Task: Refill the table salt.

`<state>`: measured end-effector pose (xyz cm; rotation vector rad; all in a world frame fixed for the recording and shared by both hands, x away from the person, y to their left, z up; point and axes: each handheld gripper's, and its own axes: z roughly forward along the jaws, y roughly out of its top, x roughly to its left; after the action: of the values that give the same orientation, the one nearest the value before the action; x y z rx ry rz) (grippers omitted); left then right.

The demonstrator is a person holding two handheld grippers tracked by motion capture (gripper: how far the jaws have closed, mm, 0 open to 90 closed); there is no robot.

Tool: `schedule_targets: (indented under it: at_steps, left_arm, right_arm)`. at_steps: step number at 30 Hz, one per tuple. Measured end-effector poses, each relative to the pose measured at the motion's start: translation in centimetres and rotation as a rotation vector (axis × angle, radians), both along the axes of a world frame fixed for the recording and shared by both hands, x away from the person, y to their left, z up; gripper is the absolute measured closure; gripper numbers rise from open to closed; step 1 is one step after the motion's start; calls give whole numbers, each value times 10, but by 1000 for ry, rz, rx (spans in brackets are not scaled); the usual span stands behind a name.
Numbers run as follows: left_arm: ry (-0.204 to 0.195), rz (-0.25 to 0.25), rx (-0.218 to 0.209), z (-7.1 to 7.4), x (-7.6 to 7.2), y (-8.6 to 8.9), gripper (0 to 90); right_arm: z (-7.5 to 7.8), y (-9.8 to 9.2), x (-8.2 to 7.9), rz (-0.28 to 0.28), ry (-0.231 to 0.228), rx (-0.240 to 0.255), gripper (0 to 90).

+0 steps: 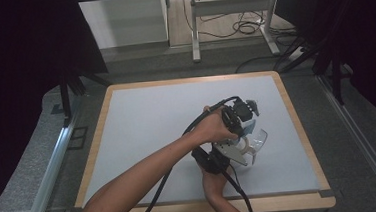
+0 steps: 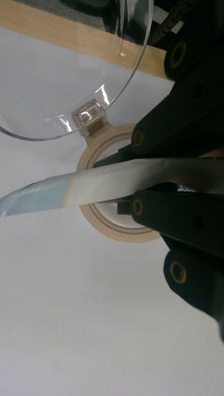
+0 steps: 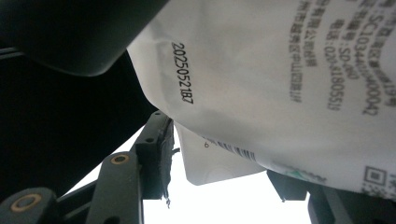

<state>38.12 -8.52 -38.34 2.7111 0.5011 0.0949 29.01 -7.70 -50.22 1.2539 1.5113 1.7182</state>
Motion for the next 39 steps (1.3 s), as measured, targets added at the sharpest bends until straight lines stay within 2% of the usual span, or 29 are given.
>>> schedule_targets:
  at_steps: [19,29,39]
  left_arm:
    - [7,2,-46,-3,0,10,900]
    - [10,7,-95,-2,-2,14,900]
    - [15,10,-118,-2,-2,18,900]
  right_arm:
    - [-5,-1,-2,32,11,-69,477]
    - [-8,-3,-5,42,20,-86,475]
    - [-12,-4,-6,51,31,-96,470]
